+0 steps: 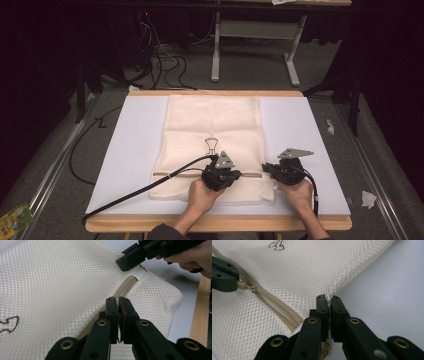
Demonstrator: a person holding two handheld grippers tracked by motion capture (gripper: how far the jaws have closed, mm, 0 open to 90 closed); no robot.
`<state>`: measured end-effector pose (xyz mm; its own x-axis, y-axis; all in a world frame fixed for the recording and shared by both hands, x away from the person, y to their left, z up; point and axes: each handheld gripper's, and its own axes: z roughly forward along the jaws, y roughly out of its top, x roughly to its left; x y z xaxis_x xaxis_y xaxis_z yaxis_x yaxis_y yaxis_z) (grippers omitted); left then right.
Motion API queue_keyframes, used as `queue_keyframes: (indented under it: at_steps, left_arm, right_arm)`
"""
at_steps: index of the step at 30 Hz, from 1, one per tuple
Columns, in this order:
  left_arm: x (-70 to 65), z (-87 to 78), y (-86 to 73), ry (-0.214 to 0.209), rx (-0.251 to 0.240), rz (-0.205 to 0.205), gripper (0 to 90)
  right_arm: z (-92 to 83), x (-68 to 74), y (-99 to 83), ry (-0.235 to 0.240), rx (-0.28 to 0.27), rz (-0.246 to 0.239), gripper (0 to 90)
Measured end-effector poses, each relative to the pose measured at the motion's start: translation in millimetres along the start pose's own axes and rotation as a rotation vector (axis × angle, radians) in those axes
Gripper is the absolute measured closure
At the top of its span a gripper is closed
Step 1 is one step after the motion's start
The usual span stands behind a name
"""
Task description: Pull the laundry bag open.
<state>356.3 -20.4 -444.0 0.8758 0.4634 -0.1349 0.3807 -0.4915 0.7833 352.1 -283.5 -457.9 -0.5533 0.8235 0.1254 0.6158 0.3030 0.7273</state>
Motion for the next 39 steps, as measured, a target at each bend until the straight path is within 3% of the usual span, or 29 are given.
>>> queue_keyframes:
  at_steps: [10, 24, 39]
  left_arm:
    - [1.5, -2.3, -4.0, 0.004, -0.005, -0.002, 87.0]
    - [12.5, -17.8, -13.3, 0.019, -0.018, -0.036, 87.0]
    - [18.4, -29.6, -20.8, 0.035, -0.023, -0.045, 87.0]
  right_arm:
    - [-0.2, 0.4, 0.1, -0.004, 0.002, 0.000, 87.9]
    - [-0.2, 0.4, 0.2, -0.010, 0.003, 0.010, 87.9]
    - [-0.5, -0.2, 0.1, -0.011, 0.005, 0.010, 87.9]
